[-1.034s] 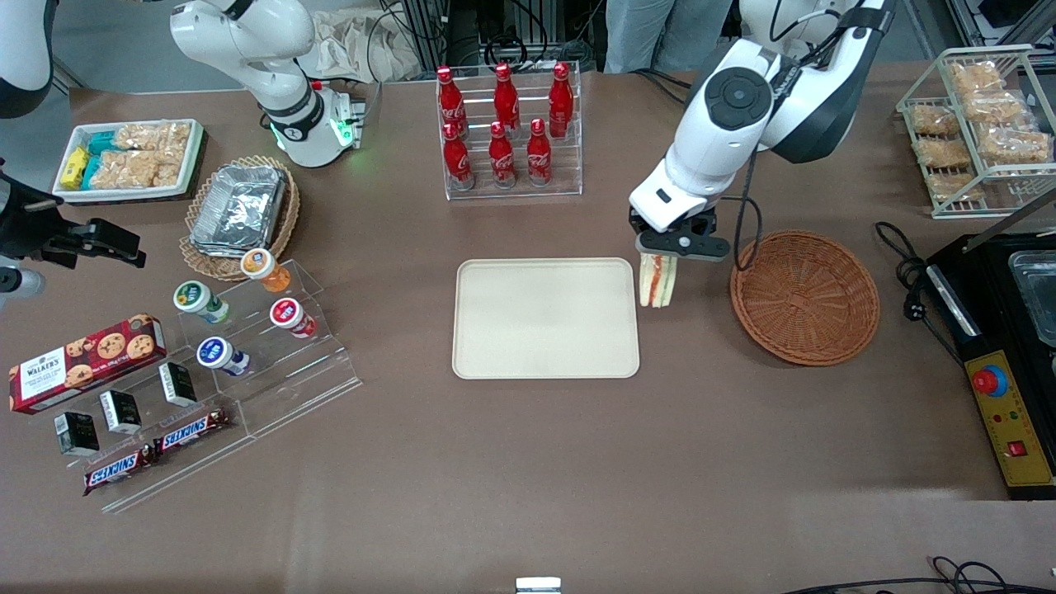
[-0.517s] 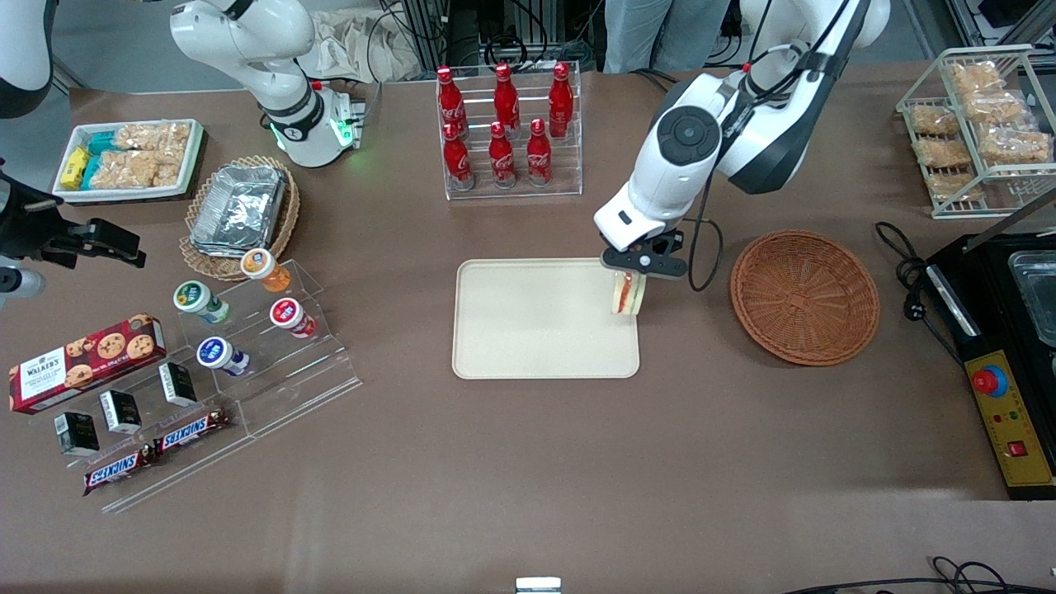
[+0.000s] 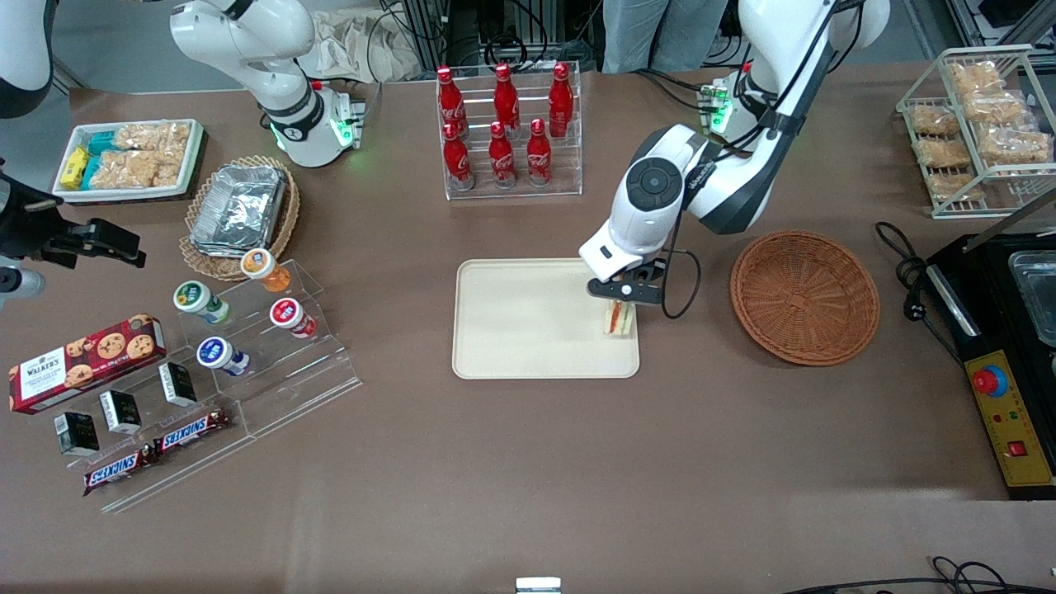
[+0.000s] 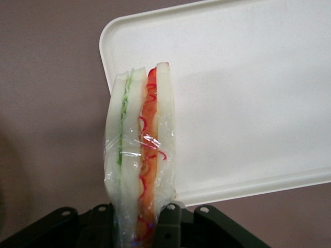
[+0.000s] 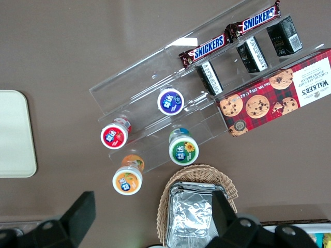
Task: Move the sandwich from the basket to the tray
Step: 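Lower the sandwich onto the tray with the left gripper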
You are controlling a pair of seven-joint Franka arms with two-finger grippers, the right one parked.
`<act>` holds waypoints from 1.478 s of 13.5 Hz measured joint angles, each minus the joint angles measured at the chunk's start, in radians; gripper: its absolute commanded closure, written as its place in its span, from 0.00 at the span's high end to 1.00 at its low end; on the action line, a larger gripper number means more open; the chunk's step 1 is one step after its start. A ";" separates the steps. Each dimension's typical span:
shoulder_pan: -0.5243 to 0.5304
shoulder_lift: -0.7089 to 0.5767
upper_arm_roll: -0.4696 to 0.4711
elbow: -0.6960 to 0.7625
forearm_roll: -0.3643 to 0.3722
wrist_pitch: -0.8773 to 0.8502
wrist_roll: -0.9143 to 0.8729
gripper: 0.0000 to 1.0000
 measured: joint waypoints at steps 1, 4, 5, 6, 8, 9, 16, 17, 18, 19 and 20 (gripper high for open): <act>0.000 0.016 0.000 0.000 0.002 0.012 -0.002 0.00; 0.000 0.058 0.000 0.001 0.019 0.042 -0.008 0.00; 0.000 0.068 0.000 0.001 0.022 0.052 -0.011 0.00; 0.000 0.079 0.000 0.001 0.023 0.061 -0.012 0.00; 0.000 0.098 0.000 0.001 0.024 0.072 -0.013 0.00; 0.000 0.107 0.000 0.001 0.024 0.075 -0.013 0.00; -0.002 0.143 0.000 0.004 0.025 0.093 -0.014 0.99; -0.003 0.145 0.000 0.004 0.025 0.093 -0.014 0.99; -0.004 0.146 0.000 0.005 0.025 0.093 -0.014 0.99; -0.004 0.147 0.000 0.006 0.025 0.094 -0.015 0.99; -0.004 0.148 0.000 0.007 0.025 0.094 -0.015 0.99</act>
